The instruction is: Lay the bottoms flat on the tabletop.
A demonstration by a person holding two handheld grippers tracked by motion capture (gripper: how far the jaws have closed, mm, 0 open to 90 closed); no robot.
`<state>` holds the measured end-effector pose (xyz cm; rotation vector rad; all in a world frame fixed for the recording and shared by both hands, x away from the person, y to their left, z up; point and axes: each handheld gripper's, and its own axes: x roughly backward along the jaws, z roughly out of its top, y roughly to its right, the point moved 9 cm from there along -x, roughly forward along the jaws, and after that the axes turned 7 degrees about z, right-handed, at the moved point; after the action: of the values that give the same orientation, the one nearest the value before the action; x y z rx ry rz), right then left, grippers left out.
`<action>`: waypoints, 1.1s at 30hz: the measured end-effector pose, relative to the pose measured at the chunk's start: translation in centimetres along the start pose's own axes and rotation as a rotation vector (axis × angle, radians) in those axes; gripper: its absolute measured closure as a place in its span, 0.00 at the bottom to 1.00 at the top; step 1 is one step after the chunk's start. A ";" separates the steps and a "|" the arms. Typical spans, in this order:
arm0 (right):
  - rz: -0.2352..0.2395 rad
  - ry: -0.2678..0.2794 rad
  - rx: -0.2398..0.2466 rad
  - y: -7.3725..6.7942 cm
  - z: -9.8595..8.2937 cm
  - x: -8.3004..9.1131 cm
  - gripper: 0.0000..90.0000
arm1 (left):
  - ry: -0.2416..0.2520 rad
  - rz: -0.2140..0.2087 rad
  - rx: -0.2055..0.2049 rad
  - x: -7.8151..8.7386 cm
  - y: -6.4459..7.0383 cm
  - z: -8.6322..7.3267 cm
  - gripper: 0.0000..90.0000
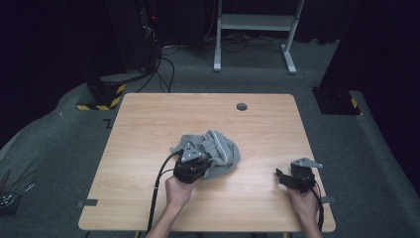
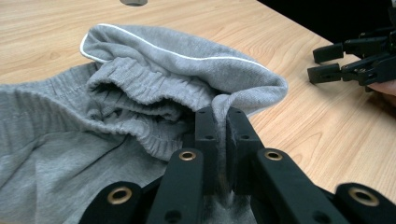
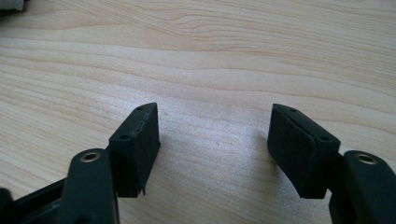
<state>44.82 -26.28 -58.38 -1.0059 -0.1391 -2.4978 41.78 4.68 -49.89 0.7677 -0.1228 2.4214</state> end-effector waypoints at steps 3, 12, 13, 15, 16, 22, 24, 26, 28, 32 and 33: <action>0.083 0.001 0.024 -2.2 0.0 0.1 0.57 | 0.003 0.008 -0.006 0.0 -0.3 0.3 0.94; 0.352 -0.013 0.147 -11.4 2.8 -2.4 0.47 | -0.009 0.017 -0.022 -0.1 -0.5 0.3 0.94; 0.369 -0.009 0.155 -12.2 3.2 -2.7 0.46 | -0.010 0.017 -0.014 -0.1 -0.6 0.2 0.94; 0.405 -0.003 0.146 -13.4 3.7 -3.3 0.45 | -0.014 0.018 -0.007 -0.2 -0.7 0.0 0.94; 0.421 -0.012 0.138 -13.8 3.9 -3.7 0.45 | -0.017 0.018 -0.009 -0.2 -0.8 0.0 0.94; 0.468 -0.007 0.113 -15.2 4.5 -4.6 0.50 | -0.032 0.018 -0.030 -0.2 -0.6 -0.5 0.94; 0.464 -0.005 0.125 -15.6 4.7 -4.8 0.55 | -0.033 0.016 -0.028 -0.2 -0.6 -0.5 0.94; 0.457 -0.005 0.127 -15.7 4.8 -4.9 0.58 | -0.031 0.011 -0.023 -0.3 -0.5 -0.6 0.94; 0.450 -0.011 0.127 -15.8 4.9 -5.2 0.66 | -0.029 0.009 -0.023 -0.3 -0.5 -0.6 0.94; 0.473 -0.027 0.124 -15.3 4.8 -5.3 0.84 | -0.022 0.014 -0.022 0.0 -1.0 -0.8 0.94; 0.473 -0.027 0.124 -15.3 4.8 -5.3 0.84 | -0.022 0.014 -0.022 0.0 -1.0 -0.8 0.94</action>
<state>44.53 -9.39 -57.43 -0.8995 -0.0545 -2.0223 41.92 5.70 -50.62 0.7858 -0.1633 2.4212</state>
